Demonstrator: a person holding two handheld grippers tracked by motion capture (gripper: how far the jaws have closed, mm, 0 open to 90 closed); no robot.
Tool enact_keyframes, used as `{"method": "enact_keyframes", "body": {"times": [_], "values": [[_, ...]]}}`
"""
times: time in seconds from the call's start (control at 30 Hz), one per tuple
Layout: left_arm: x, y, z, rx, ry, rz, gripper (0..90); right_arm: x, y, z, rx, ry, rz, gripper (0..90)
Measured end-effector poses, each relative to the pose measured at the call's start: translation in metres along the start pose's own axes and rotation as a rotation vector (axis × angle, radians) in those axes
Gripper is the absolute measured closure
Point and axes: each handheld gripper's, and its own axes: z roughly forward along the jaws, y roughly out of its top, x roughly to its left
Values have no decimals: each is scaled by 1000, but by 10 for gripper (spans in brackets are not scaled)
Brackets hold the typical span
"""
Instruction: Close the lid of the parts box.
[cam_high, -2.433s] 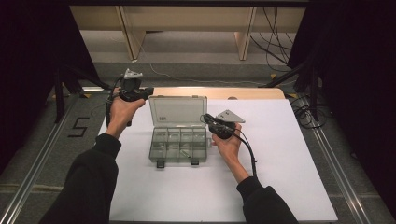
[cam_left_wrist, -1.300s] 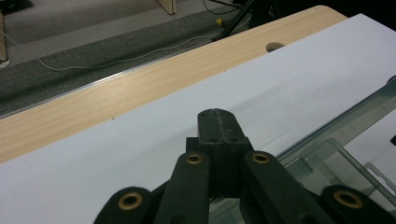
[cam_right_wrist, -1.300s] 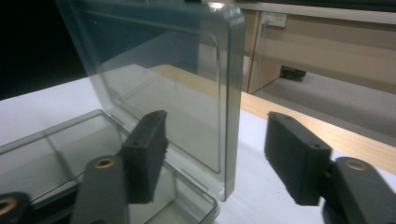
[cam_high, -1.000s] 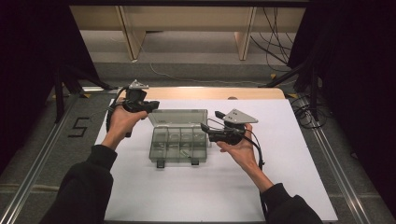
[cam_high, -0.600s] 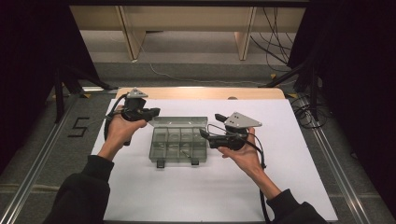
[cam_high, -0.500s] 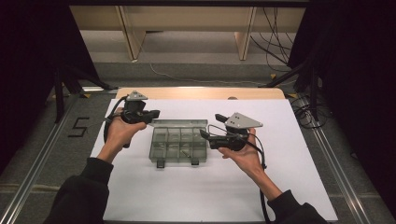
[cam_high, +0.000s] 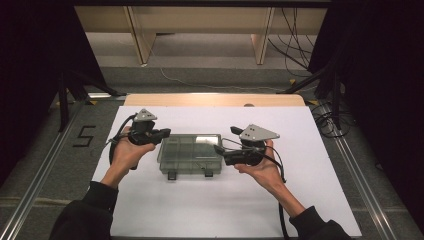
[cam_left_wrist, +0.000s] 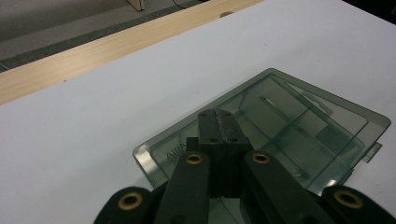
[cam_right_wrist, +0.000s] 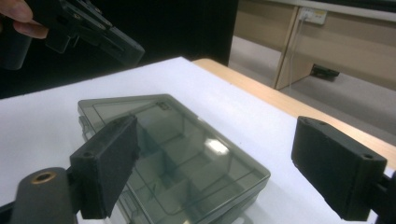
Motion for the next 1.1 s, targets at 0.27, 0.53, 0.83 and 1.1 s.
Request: {"method": "enact_keyframes", "body": {"times": [0.27, 0.53, 0.83, 1.1], "values": [[-6, -17, -6, -27, -12, 4, 892, 1, -9, 2, 66, 34, 27, 277], [-11, -29, -11, -65, -11, 2, 892, 4, -13, 4, 95, 57, 3, 464], [-14, -43, -13, -40, -16, 10, 889, 6, -24, 9, 169, 89, -21, 731], [-16, -54, -16, -29, -15, 5, 891, 8, -28, 10, 209, 112, -66, 862]]}}
